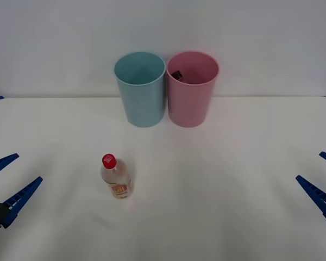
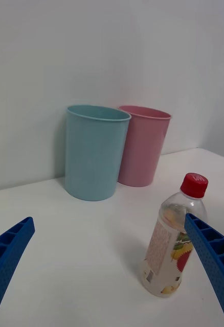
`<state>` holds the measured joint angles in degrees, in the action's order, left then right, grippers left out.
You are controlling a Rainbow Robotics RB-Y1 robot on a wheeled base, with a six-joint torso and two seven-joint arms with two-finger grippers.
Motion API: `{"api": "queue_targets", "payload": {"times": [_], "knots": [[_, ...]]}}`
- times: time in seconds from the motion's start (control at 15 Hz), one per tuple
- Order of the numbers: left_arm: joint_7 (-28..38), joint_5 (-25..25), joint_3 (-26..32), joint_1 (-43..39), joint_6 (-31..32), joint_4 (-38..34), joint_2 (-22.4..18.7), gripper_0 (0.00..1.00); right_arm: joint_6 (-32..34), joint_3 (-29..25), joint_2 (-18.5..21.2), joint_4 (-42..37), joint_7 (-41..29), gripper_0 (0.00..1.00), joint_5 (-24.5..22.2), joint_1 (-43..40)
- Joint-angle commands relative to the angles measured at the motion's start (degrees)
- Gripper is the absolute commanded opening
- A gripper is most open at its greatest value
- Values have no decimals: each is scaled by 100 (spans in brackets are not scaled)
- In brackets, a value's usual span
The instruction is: Grasp the object on the table and drop it into the matching bin: aluminum can to the light blue bin, PET bottle to the pink bin.
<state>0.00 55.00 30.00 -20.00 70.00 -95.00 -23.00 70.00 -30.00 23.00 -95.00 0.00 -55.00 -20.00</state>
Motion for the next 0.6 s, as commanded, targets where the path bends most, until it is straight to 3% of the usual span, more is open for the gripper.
{"api": "queue_targets", "payload": {"times": [0.07, 0.27, 0.6], "knots": [[0, 0, 0, 0, 0, 0, 0, 100, 0, 0, 0, 0, 0, 100, 0, 0], [-9, -130, -12, -21, -109, 61, 59, 100, 0, 0, 0, 0, 0, 100, 0, 0], [-97, -130, -47, -136, -136, 61, -196, 100, 0, 0, 0, 0, 0, 100, 0, 0]]}}
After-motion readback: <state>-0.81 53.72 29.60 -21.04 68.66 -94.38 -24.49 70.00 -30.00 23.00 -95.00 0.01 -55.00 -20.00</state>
